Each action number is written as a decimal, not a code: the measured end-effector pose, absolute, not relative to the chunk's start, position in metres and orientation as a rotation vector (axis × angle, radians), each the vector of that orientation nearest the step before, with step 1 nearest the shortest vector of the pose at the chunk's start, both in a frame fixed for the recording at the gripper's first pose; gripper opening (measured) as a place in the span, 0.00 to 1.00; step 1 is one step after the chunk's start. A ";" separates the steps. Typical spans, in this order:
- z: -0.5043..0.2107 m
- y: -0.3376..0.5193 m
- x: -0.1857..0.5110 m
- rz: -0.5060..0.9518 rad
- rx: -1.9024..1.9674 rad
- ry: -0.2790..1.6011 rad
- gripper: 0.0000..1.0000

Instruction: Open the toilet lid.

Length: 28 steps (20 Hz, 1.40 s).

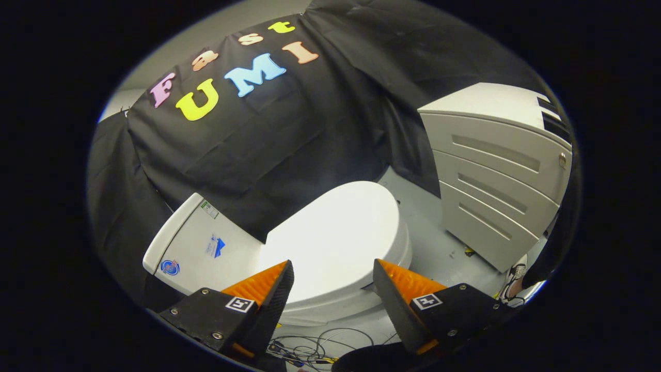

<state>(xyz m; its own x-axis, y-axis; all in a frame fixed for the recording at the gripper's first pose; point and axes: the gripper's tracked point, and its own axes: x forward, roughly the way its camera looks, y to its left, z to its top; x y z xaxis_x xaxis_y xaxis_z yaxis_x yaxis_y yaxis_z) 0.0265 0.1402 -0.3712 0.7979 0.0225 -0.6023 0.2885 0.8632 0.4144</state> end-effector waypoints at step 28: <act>-0.522 0.107 0.014 -0.151 1.206 0.751 0.58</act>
<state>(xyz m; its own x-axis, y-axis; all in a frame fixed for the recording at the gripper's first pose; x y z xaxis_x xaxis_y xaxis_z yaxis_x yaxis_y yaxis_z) 0.0137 0.1069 -0.5223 0.7535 0.2760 -0.5967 0.4851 0.3792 0.7880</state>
